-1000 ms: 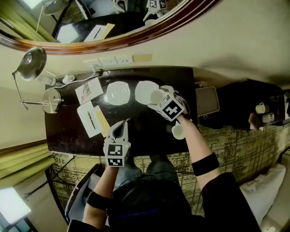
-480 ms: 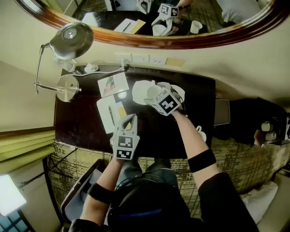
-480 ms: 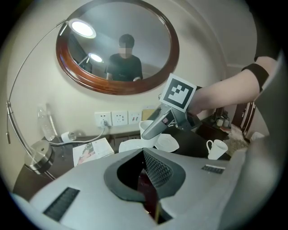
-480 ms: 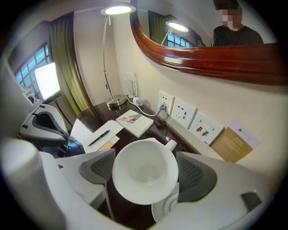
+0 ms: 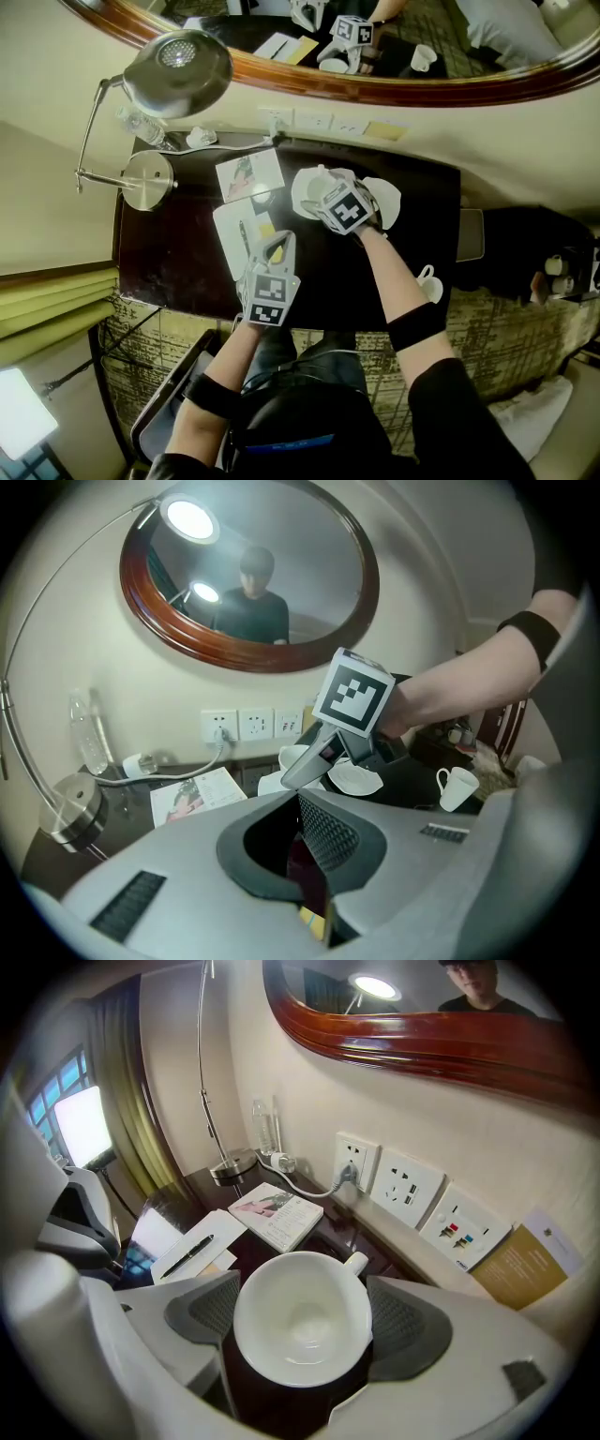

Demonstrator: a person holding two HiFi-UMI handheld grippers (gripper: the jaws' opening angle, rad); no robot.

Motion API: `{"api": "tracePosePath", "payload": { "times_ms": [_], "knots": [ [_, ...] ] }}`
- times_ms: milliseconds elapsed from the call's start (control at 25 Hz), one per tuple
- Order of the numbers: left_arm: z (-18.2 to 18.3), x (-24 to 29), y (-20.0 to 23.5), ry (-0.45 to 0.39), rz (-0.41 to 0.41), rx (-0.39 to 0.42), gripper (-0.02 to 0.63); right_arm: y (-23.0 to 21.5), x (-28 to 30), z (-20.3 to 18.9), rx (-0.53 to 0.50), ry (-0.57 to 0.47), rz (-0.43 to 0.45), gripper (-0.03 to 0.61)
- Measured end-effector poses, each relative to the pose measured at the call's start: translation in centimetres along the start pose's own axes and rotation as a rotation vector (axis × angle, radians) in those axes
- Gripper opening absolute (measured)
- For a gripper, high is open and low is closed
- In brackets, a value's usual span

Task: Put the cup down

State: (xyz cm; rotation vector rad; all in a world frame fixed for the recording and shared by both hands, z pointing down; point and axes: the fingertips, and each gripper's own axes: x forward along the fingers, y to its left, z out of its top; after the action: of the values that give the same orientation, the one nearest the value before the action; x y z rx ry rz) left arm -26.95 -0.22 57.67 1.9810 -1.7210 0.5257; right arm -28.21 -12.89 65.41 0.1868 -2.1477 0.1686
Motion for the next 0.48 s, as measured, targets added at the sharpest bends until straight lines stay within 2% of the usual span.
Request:
{"api": "tracePosePath", "payload": {
  "times_ms": [280,480],
  "knots": [
    [-0.82,-0.27,0.22,0.003,-0.006,-0.01,0.0,-0.03,0.73,0.07,0.019,-0.014,-0.017,0.434],
    [-1.1,-0.3,0.39,0.005,-0.006,-0.011,0.0,0.23,0.84,0.11,0.031,-0.03,0.005,0.439]
  ]
}}
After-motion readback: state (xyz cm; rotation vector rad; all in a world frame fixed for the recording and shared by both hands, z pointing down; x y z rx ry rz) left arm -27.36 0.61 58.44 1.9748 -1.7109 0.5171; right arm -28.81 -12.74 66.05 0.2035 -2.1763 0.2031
